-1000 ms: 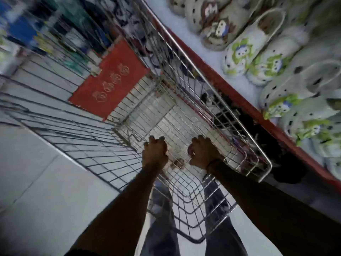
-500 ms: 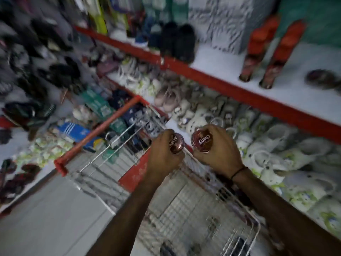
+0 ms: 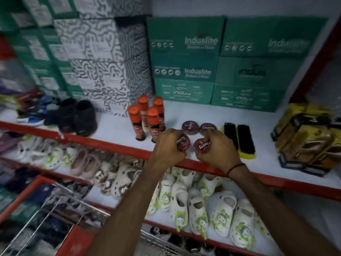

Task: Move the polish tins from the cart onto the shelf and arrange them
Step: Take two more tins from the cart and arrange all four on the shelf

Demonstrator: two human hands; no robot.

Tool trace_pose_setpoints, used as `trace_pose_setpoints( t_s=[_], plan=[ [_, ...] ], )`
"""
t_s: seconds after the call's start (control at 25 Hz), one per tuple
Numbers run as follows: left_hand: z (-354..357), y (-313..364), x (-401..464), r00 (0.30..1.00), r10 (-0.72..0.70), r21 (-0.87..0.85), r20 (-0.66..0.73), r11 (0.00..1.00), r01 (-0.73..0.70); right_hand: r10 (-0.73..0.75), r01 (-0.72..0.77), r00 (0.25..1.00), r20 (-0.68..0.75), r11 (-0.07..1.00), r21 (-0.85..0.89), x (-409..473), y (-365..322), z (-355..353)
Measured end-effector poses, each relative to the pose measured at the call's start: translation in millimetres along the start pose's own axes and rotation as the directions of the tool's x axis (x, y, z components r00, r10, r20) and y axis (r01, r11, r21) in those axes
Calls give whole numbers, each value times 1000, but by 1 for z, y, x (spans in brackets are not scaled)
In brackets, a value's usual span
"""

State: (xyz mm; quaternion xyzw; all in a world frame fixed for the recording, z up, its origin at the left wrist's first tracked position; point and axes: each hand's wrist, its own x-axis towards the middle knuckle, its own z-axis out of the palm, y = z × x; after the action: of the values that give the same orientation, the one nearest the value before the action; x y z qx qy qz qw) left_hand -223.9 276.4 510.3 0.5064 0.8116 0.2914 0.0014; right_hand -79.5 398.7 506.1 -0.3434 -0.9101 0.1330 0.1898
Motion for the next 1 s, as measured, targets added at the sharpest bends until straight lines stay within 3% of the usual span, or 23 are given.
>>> trace_pose_setpoints(
  t_s=[0.08, 0.2, 0.8, 1.0],
  plan=[
    [11, 3, 9, 995, -10, 42, 103, 999, 6, -3, 4, 1000, 13, 995, -100, 6, 5, 2],
    [25, 4, 19, 990, -58, 6, 130, 998, 58, -19, 17, 1000, -10, 980, -197, 14, 16, 3],
    [39, 5, 39, 975, -149, 29, 165, 989, 147, 10, -7, 1000, 10, 979, -201, 27, 33, -1],
    [26, 8, 56, 985, -93, -13, 145, 995, 96, -18, 22, 999, 29, 989, -146, 39, 45, -19]
  ],
)
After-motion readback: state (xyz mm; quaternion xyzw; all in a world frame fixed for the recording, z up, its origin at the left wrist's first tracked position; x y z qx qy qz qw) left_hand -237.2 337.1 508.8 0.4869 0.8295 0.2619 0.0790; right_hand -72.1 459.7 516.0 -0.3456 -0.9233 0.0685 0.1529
